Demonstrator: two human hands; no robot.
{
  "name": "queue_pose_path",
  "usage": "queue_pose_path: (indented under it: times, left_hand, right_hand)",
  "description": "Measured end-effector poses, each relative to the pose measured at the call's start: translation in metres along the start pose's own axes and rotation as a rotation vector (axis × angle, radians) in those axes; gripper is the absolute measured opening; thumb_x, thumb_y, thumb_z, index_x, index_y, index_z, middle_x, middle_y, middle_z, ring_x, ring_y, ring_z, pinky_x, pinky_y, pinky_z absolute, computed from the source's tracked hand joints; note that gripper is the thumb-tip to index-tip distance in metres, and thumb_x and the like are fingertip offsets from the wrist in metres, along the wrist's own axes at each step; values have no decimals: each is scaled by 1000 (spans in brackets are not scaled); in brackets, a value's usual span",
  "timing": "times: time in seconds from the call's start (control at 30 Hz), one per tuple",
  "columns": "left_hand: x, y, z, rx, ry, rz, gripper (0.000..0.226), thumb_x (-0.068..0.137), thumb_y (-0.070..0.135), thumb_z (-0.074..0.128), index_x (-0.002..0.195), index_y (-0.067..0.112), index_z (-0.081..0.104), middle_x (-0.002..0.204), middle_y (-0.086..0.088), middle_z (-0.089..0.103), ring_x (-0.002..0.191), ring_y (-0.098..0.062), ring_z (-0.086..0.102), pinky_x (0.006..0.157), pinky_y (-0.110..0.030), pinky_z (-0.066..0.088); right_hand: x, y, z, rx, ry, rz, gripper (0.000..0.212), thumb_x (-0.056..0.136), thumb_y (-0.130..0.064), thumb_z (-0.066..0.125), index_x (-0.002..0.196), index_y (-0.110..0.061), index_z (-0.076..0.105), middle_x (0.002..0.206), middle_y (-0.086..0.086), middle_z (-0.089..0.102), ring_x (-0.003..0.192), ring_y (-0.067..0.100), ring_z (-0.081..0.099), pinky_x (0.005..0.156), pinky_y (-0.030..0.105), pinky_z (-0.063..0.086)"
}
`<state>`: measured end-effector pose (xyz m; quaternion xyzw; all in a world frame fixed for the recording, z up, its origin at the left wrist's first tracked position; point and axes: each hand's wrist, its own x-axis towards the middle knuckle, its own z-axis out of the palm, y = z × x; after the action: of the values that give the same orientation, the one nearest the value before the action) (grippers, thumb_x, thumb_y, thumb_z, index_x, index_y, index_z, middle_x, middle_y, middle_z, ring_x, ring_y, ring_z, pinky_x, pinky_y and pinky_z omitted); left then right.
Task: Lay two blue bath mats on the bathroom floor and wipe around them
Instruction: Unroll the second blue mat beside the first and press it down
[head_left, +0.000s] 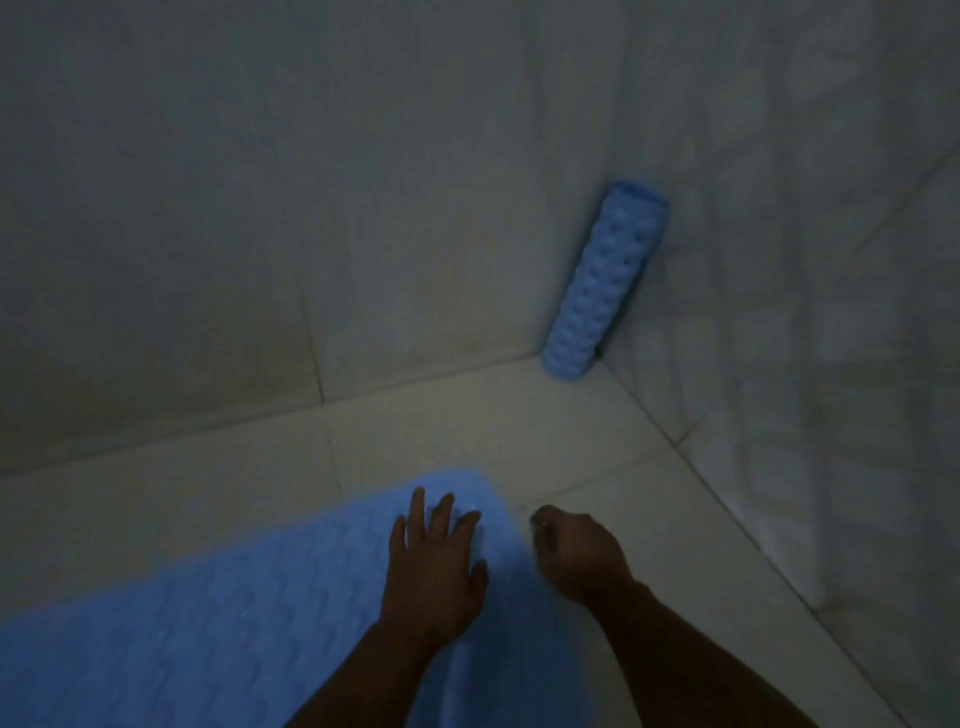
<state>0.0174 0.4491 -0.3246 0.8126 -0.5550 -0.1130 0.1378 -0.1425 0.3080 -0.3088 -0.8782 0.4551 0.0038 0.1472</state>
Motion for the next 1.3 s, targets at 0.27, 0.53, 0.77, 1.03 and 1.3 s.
queue_pose_path:
  times: [0.27, 0.53, 0.77, 1.03, 1.3]
  left_hand:
    - [161, 51, -90, 83, -68, 23, 69, 99, 51, 49, 160, 32, 23, 170, -2, 19, 159, -32, 5, 122, -50, 23]
    - [285, 110, -161, -67, 173, 74, 63, 100, 42, 57, 157, 24, 36, 159, -6, 41, 147, -29, 34, 115, -50, 39]
    - [298, 109, -170, -80, 219, 83, 65, 100, 39, 58, 158, 24, 34, 160, -5, 40, 145, -28, 37, 115, -49, 39]
    - [272, 67, -189, -116, 282, 8, 75, 98, 35, 61, 162, 24, 24, 165, -4, 32, 147, -29, 34, 115, -49, 39]
    - [205, -25, -250, -260, 422, -10, 121, 70, 77, 72, 163, 27, 14, 170, -2, 22, 152, -26, 31, 120, -53, 35]
  right_hand:
    - [162, 33, -152, 133, 472, -5, 44, 97, -28, 55, 139, -16, 54, 134, 12, 62, 123, 33, 57, 99, 39, 47]
    - [278, 43, -271, -131, 396, 34, 84, 99, -39, 49, 162, -19, -3, 170, 9, -12, 155, 36, -14, 121, 67, 2]
    - [280, 30, -227, 21, 796, -157, 36, 93, -26, 60, 125, -11, 54, 135, 13, 51, 118, 36, 53, 89, 51, 52]
    - [259, -17, -217, 104, 809, -473, 26, 92, -16, 63, 115, -5, 58, 124, 12, 54, 113, 29, 53, 68, 38, 53]
    - [208, -132, -230, 88, 710, -831, 27, 93, -28, 64, 114, -12, 56, 127, 8, 52, 107, 26, 56, 62, 37, 53]
